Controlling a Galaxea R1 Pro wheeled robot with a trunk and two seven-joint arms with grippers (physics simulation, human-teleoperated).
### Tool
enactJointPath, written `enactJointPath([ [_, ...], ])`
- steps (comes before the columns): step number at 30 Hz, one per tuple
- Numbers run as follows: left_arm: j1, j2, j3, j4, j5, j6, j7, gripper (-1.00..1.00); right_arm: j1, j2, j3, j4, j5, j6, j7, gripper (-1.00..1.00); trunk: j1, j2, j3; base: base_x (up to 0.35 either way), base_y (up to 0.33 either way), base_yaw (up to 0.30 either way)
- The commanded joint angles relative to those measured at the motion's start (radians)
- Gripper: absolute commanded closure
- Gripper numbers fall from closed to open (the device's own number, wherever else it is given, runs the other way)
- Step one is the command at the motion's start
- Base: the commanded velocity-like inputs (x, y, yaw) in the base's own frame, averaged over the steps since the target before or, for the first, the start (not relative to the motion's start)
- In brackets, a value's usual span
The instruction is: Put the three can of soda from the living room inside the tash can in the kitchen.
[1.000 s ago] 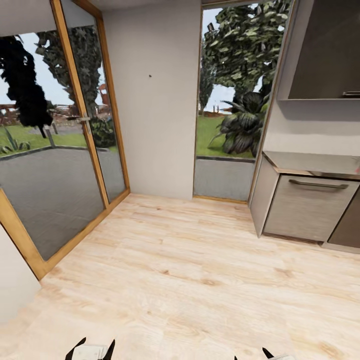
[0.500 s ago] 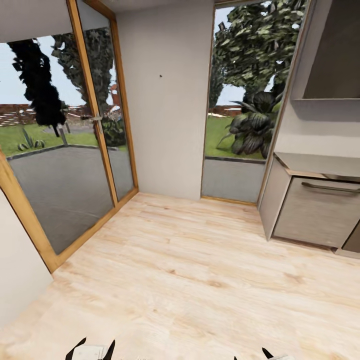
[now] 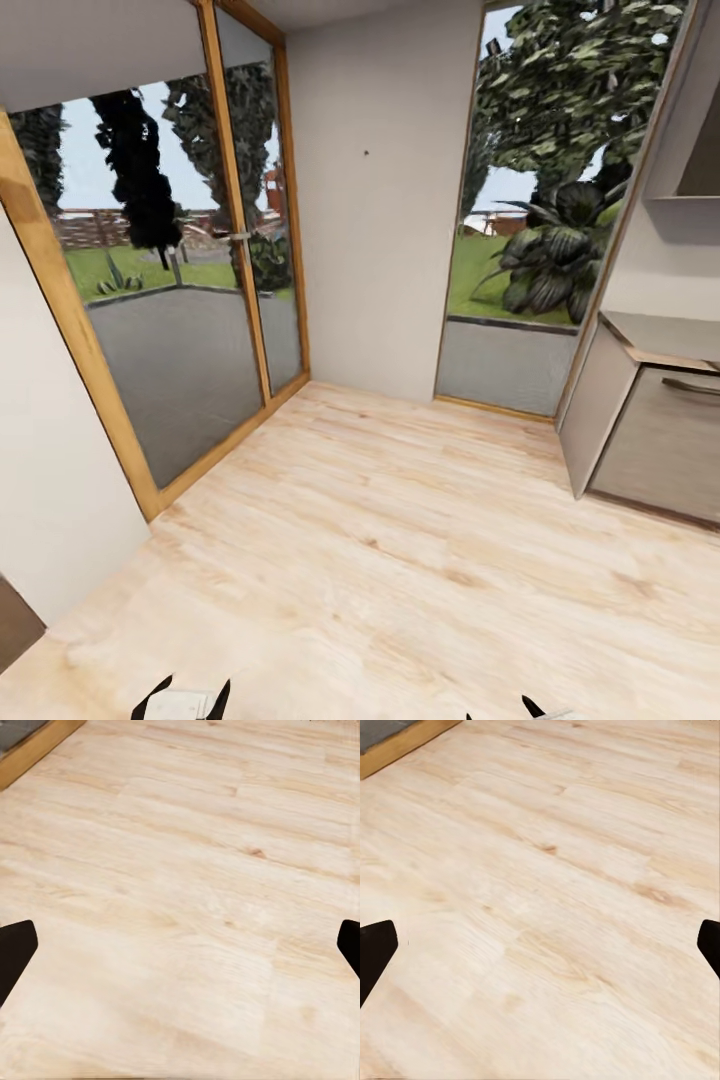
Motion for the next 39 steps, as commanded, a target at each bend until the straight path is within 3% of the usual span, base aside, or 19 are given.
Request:
enactJointPath([
  [1,0.000,0.000,0.000,0.000,0.000,0.000,0.000,-1.00,0.000,0.000,0.001,0.000,0.000,0.000,0.000,-1.00,0.000,0.000,0.000,0.000,0.000,0.247],
  [39,0.001,-0.001,-0.001,-0.001,0.000,-0.015,0.000,-1.00,0.000,0.006,0.011,0.011,0.002,0.000,0.000,-1.00,0.000,0.000,-0.005,0.000,0.000,0.175],
])
